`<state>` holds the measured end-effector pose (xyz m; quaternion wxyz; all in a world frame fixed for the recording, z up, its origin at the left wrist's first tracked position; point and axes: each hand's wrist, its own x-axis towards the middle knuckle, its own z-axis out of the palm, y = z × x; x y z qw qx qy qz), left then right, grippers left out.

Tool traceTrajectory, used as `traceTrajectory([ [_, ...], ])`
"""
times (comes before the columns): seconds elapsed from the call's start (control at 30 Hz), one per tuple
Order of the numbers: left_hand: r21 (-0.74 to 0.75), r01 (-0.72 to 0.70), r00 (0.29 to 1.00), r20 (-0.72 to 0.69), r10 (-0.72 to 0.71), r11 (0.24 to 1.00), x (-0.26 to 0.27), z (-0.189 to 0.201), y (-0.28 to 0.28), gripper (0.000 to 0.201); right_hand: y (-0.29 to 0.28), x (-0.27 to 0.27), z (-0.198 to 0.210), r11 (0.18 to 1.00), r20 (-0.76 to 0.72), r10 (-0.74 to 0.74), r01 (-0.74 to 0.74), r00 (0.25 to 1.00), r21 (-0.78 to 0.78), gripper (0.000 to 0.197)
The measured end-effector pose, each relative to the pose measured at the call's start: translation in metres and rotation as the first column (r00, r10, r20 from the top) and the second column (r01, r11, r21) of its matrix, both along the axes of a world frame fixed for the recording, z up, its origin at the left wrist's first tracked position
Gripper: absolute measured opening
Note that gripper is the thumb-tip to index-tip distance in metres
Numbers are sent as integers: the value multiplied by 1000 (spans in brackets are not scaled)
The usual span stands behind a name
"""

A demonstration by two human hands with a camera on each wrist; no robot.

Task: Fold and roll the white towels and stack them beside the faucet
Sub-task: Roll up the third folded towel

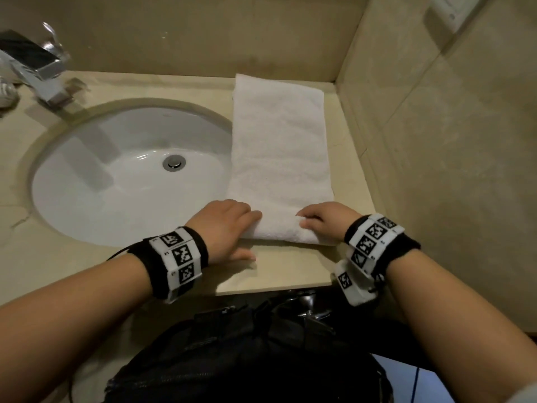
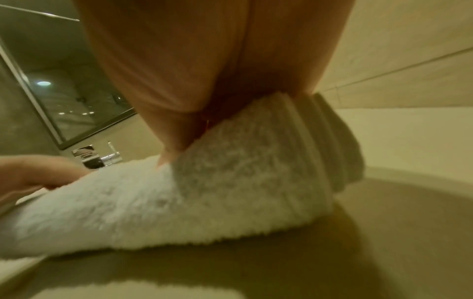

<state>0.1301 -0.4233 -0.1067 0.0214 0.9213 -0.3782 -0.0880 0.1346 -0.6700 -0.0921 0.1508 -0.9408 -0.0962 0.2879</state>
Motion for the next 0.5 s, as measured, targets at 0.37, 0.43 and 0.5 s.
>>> traceTrajectory([
  [0.37,47,-208,929,-302,212,977,35,10,-17,37,1,-27,-7,998,387,51,-56,921,0,35],
  [0.43,77,-142,962,-224,155,987,27,13,-16,39,1,-19,-6,1000,244,-13,11,970,10,35],
  [0.5,132,-29,996,-80,40,991,11,8,-15,52,2,-12,-4,999,53,11,-8,999,-46,37],
])
